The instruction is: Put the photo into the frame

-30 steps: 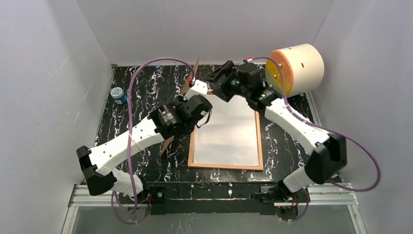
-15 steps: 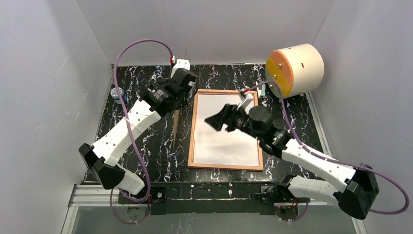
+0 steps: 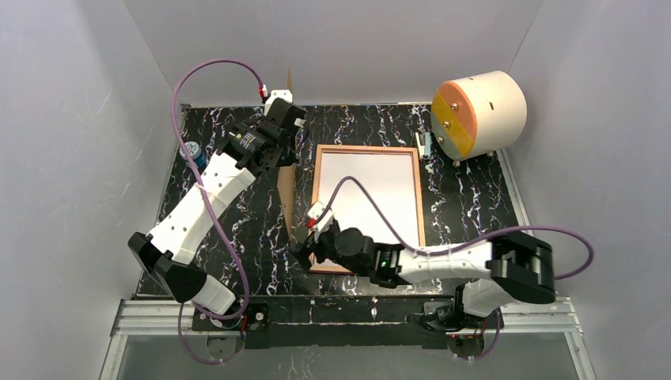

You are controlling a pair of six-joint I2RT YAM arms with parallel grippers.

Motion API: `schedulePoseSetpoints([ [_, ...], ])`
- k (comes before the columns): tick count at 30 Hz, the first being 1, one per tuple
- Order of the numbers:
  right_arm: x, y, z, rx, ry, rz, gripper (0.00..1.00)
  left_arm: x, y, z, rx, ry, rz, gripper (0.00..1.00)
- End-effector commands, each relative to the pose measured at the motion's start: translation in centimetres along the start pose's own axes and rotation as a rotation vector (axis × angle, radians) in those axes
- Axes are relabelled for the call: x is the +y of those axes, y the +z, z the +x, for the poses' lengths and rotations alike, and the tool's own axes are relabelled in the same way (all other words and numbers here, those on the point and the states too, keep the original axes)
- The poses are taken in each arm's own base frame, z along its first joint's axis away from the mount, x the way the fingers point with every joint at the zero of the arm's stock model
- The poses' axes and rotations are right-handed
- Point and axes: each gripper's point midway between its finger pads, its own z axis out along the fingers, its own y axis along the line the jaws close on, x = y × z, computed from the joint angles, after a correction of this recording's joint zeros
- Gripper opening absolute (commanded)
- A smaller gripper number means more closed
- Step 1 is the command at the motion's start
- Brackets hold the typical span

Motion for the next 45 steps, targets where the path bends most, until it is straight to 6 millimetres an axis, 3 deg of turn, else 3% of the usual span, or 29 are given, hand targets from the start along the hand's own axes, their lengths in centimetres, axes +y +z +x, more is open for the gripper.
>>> schedulePoseSetpoints([
  [1, -1.1, 2.0, -3.2, -0.24, -0.154, 0.135, 0.89, 1.0, -1.0, -0.1, 0.007, -0.04, -0.008, 0.0],
  [10, -4.4, 5.3, -4.3, -0.426, -0.301, 0.507, 0.88, 1.5, -1.3, 0.4, 0.03, -0.069, -0.004, 0.0],
  [14, -4.7, 6.3, -4.7, -0.457, -0.378, 0.585, 0.83, 1.5, -1.3, 0.8, 0.04, -0.078, 0.007, 0.0],
  [16, -4.8, 6.7, -4.6, -0.454, -0.395, 0.601, 0.75, 1.6, -1.3, 0.9, 0.045, -0.079, 0.008, 0.0],
  [21, -5.3, 6.5, -4.2, -0.436, -0.438, 0.643, 0.35, 1.8, -1.6, 0.5, 0.038, -0.09, 0.012, 0.0],
  [23, -5.5, 6.3, -4.1, -0.439, -0.472, 0.656, 0.24, 1.7, -1.9, 0.0, 0.026, -0.1, 0.021, 0.12],
  [25, -5.5, 6.1, -4.3, -0.45, -0.504, 0.668, 0.16, 1.6, -2.1, -0.6, 0.006, -0.116, 0.034, 0.31],
  [27, -5.5, 6.0, -4.6, -0.464, -0.531, 0.678, 0.12, 1.5, -2.2, -1.2, -0.015, -0.138, 0.043, 0.62],
  [30, -5.4, 6.1, -4.8, -0.469, -0.54, 0.68, 0.11, 1.6, -1.6, -1.8, -0.031, -0.163, 0.037, 0.8],
  [40, -5.8, 6.1, -4.6, -0.483, -0.447, 0.699, 0.1, 6.1, 3.8, -0.8, 0.042, -0.34, -0.053, 0.85],
  [45, -5.8, 6.0, -4.7, -0.493, -0.415, 0.695, 0.09, 7.3, 5.8, -0.3, 0.087, -0.421, -0.03, 0.74],
])
